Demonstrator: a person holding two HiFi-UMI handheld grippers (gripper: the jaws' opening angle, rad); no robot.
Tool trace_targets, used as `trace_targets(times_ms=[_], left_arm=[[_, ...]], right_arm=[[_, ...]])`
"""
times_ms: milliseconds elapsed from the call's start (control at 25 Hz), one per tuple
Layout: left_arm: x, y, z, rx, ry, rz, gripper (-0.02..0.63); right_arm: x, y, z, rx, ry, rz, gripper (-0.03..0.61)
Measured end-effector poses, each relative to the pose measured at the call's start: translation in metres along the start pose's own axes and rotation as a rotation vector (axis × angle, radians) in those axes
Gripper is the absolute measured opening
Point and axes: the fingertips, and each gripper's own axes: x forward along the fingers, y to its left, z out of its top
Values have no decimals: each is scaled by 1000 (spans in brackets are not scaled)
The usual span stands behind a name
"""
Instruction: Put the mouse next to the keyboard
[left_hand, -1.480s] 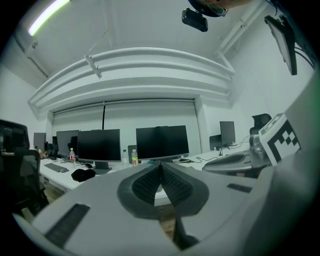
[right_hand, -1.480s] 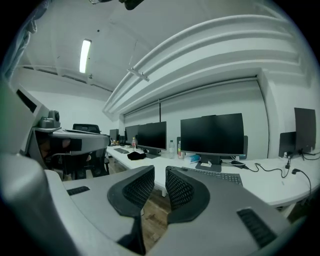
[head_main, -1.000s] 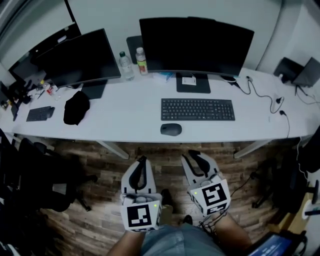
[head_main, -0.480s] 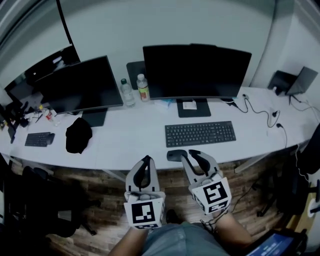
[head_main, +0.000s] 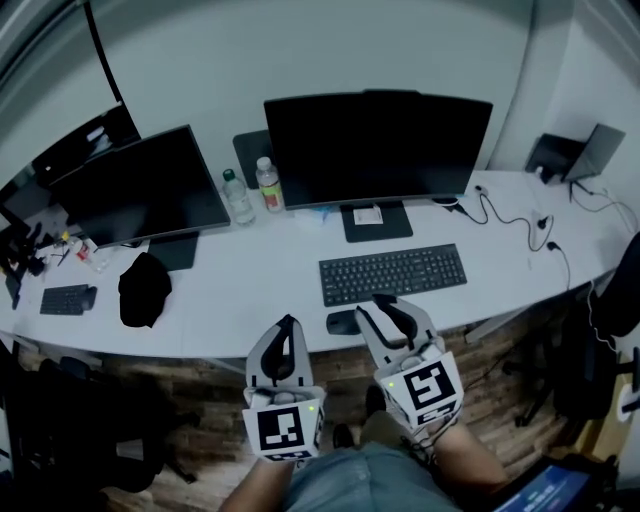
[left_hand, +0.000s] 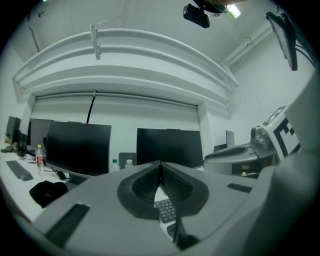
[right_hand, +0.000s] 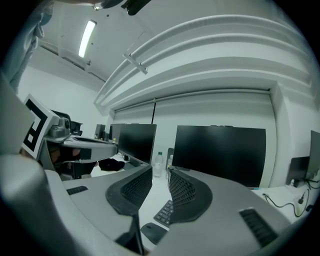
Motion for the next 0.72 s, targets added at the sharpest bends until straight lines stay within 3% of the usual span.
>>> trace_targets(times_ms=[360, 720], left_arm=[[41, 6, -14, -4, 54, 25, 5], [66, 14, -57, -51, 166, 102, 5]], right_arm=[[38, -12, -21, 10, 45, 105, 161], [64, -7, -77, 18, 177, 284, 218]])
